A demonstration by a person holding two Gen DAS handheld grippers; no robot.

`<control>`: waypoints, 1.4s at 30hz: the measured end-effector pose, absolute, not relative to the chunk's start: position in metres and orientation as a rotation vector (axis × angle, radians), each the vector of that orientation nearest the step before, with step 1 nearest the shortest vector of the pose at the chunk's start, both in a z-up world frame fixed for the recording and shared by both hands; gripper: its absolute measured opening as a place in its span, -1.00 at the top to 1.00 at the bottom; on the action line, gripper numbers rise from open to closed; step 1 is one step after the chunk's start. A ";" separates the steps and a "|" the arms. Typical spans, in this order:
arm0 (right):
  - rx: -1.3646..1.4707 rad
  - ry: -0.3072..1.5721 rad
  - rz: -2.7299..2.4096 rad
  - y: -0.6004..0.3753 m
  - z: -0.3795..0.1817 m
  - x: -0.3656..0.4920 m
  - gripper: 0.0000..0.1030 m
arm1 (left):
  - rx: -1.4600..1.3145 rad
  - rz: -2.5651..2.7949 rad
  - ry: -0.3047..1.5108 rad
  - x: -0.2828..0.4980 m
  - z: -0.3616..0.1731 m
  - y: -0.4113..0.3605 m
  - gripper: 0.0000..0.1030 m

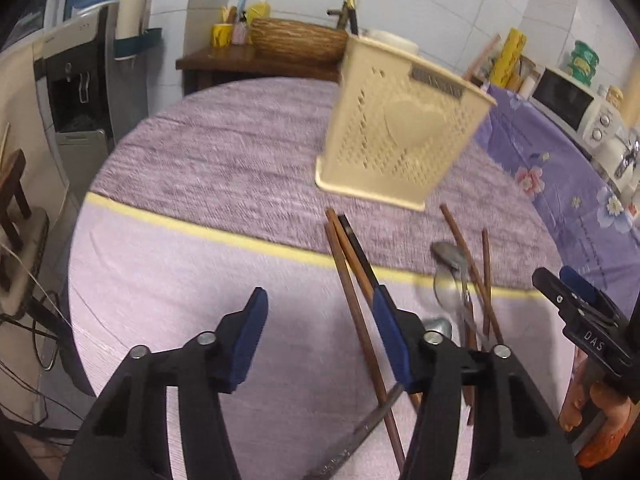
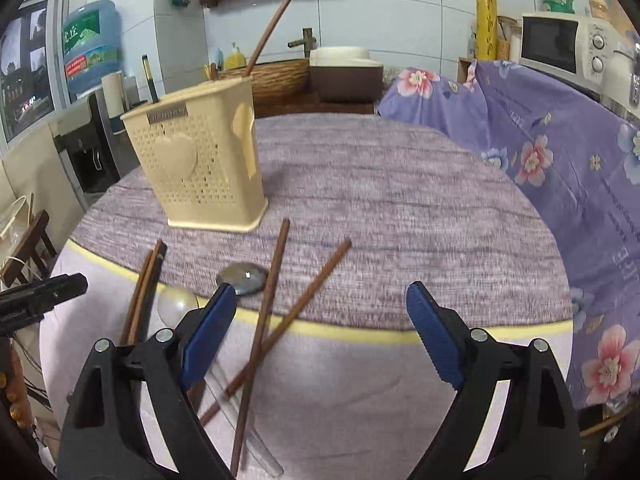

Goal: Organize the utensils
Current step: 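Grasp a brown chopstick with left tool while right tool grasps another brown chopstick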

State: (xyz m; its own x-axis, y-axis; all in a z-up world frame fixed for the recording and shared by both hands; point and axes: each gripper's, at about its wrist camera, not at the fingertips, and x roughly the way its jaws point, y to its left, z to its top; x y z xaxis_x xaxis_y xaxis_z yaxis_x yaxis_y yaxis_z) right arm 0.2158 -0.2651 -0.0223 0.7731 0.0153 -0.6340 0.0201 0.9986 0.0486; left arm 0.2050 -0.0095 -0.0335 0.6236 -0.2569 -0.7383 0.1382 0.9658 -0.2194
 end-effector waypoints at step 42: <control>0.047 0.730 0.015 -0.262 -0.035 0.211 -0.59 | -0.072 -0.297 0.975 0.217 -0.061 -0.043 0.73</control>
State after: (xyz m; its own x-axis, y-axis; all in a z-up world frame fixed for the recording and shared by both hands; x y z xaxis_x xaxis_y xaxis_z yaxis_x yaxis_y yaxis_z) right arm 0.2114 -0.2622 -0.0353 0.7454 0.0298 -0.6660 0.0028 0.9989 0.0478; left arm 0.2169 -0.0433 -0.0613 0.5245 -0.2801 -0.8040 0.2161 0.9572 -0.1925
